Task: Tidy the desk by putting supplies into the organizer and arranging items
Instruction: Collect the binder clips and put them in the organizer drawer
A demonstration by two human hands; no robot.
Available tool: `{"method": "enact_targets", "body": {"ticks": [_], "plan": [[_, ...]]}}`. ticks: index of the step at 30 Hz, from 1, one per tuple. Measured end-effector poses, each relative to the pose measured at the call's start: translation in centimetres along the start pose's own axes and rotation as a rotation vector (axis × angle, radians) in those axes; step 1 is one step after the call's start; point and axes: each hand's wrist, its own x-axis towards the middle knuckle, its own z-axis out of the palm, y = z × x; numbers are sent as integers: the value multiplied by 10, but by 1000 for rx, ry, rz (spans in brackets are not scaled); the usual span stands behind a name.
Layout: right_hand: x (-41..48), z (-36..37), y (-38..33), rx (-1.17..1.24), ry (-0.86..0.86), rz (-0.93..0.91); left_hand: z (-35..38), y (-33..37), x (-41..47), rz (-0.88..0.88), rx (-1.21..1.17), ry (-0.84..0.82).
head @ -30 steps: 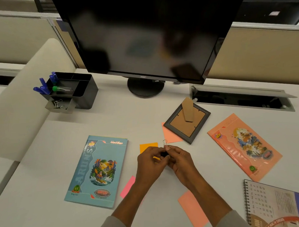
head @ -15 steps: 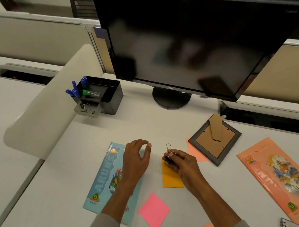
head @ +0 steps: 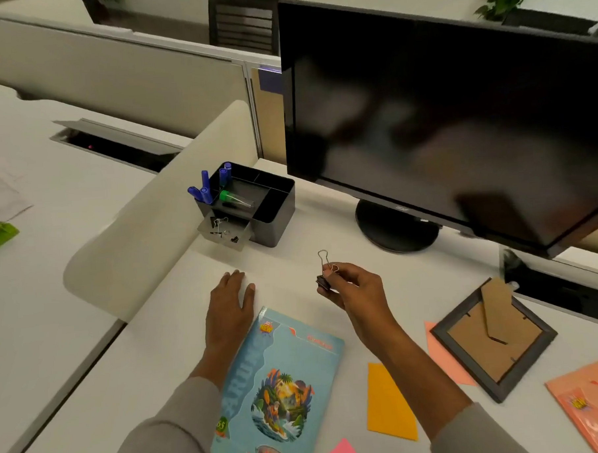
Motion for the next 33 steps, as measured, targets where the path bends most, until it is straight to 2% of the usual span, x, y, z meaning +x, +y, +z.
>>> {"method": "enact_targets", "body": {"ticks": [6, 13, 25, 30, 33], "plan": [[39, 62, -14, -254, -58, -182, 2, 3, -2, 6, 67, 1], [82, 133, -23, -658, -63, -545, 3, 2, 4, 33, 147, 11], [122, 187, 2, -1113, -229, -767, 3, 3, 5, -18, 139, 10], [126, 195, 14, -1333, -216, -876, 1, 4, 5, -10, 116, 10], [127, 197, 19, -1458, -152, -911, 2, 3, 5, -13, 105, 6]]}}
